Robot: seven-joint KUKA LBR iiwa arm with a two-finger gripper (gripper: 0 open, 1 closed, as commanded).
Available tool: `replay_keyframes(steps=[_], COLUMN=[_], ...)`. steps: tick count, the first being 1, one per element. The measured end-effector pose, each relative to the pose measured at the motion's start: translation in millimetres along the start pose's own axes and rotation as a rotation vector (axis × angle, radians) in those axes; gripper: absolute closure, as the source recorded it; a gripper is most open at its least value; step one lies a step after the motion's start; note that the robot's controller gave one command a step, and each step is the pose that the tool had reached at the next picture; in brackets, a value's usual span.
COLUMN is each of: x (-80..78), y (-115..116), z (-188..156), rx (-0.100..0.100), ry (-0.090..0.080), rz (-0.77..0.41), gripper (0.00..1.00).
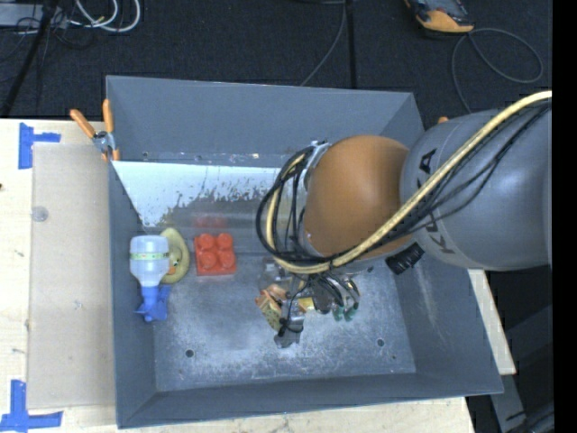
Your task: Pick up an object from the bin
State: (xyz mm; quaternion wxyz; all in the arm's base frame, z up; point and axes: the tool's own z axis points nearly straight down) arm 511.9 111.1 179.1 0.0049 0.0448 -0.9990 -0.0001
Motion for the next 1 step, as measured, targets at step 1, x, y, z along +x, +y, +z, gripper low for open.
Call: replay_keyframes(steps=[1], x=[0.5], y=[5.5], z=[-61.4], rx=[-0.001], ry=[-0.004], rz=[-0.014], gripper=[1.00])
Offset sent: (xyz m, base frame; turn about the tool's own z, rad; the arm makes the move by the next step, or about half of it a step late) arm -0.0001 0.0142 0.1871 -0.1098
